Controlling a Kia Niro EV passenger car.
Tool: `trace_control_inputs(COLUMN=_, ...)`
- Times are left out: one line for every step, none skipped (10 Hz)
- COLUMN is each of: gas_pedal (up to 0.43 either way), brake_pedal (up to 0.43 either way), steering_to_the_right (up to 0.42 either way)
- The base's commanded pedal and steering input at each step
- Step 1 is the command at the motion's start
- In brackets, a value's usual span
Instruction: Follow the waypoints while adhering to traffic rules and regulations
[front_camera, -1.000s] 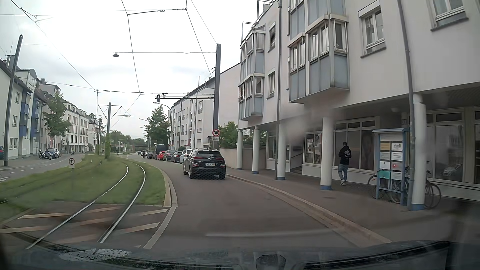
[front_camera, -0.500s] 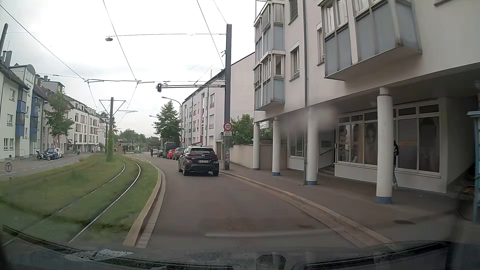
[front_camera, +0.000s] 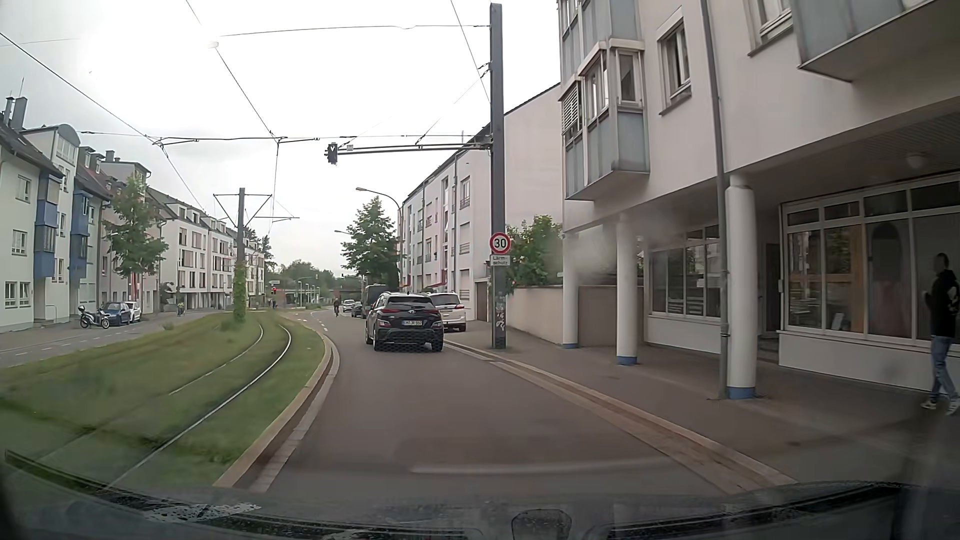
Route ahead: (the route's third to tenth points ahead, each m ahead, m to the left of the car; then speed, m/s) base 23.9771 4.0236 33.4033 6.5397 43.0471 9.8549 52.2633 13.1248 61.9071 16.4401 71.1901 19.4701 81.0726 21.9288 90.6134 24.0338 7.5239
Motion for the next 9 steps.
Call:
trace_control_inputs(gas_pedal=0.047, brake_pedal=0.0, steering_to_the_right=-0.094)
trace_control_inputs(gas_pedal=0.047, brake_pedal=0.0, steering_to_the_right=-0.092)
trace_control_inputs(gas_pedal=0.047, brake_pedal=0.0, steering_to_the_right=-0.09)
trace_control_inputs(gas_pedal=0.047, brake_pedal=0.0, steering_to_the_right=-0.085)
trace_control_inputs(gas_pedal=0.047, brake_pedal=0.0, steering_to_the_right=-0.08)
trace_control_inputs(gas_pedal=0.047, brake_pedal=0.0, steering_to_the_right=-0.078)
trace_control_inputs(gas_pedal=0.047, brake_pedal=0.0, steering_to_the_right=-0.078)
trace_control_inputs(gas_pedal=0.059, brake_pedal=0.0, steering_to_the_right=-0.077)
trace_control_inputs(gas_pedal=0.059, brake_pedal=0.0, steering_to_the_right=-0.075)
